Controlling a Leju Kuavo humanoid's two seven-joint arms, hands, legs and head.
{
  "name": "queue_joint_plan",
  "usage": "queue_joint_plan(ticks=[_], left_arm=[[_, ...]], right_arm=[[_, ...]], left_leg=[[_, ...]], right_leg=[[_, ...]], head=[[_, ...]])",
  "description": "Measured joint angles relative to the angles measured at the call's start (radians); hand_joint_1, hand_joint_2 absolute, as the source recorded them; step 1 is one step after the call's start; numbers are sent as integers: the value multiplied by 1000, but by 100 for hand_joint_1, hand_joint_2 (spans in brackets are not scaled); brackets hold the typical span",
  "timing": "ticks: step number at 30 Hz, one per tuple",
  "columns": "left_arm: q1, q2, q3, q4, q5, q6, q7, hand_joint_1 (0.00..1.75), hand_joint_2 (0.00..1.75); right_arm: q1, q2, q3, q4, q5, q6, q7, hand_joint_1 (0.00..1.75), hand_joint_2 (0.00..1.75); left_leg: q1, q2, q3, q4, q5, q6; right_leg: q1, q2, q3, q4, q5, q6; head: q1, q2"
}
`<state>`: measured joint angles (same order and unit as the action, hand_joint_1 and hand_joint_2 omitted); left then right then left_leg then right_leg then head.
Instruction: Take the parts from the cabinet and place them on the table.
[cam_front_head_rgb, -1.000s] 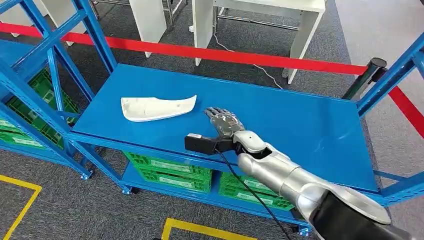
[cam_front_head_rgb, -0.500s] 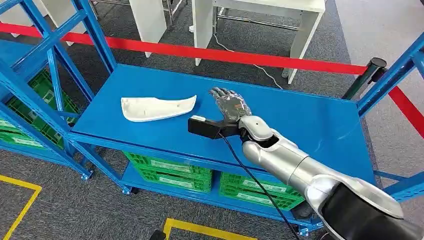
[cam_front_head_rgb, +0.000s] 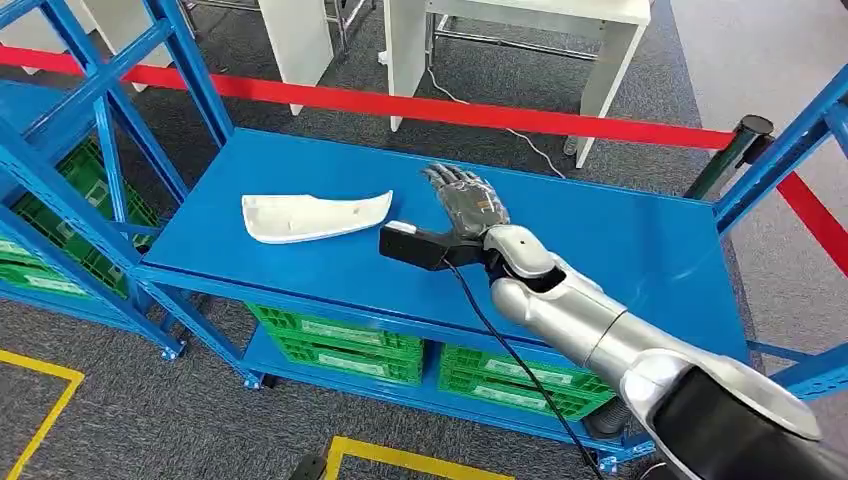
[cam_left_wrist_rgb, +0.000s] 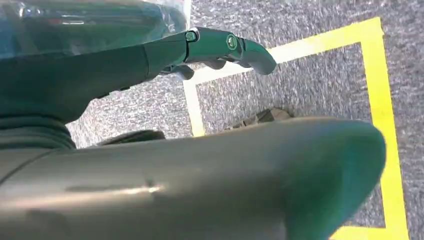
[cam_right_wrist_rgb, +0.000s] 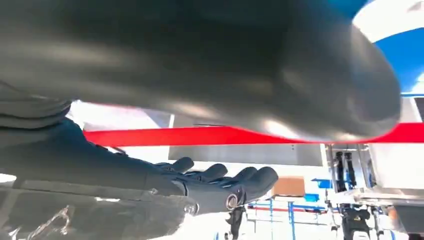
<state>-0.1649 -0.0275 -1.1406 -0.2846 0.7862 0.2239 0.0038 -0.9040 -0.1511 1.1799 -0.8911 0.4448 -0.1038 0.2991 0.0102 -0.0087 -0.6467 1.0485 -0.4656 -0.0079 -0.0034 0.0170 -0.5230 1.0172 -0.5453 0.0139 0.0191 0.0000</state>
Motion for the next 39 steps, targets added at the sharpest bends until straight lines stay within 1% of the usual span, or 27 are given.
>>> queue_joint_plan(ticks=[7,13,26,33,39], left_arm=[[-2,4,0,0,-3,-2,-8,0,0],[-3,4,0,0,-19,-6,-19,0,0],[-6,7,0,-1,-25,-2,-20,0,0],[-6,7,0,-1,-31,-8,-35,0,0],[-6,6,0,-2,-37,-20,-37,0,0]], right_arm=[[6,-1,-13,-8,0,-13,-3,0,0],[22,-16,-36,-31,0,-48,-7,0,0],[36,-50,-66,-84,21,-44,8,0,0],[36,-57,-81,-101,24,-40,15,0,0],[34,-53,-82,-102,24,-17,11,0,0]], left_leg=[[0,0,0,0,0,0],[0,0,0,0,0,0],[0,0,0,0,0,0],[0,0,0,0,0,0],[0,0,0,0,0,0]], right_leg=[[0,0,0,0,0,0],[0,0,0,0,0,0],[0,0,0,0,0,0],[0,0,0,0,0,0],[0,0,1,0,0,0]], head=[[0,0],[0,0],[0,0],[0,0],[0,0]])
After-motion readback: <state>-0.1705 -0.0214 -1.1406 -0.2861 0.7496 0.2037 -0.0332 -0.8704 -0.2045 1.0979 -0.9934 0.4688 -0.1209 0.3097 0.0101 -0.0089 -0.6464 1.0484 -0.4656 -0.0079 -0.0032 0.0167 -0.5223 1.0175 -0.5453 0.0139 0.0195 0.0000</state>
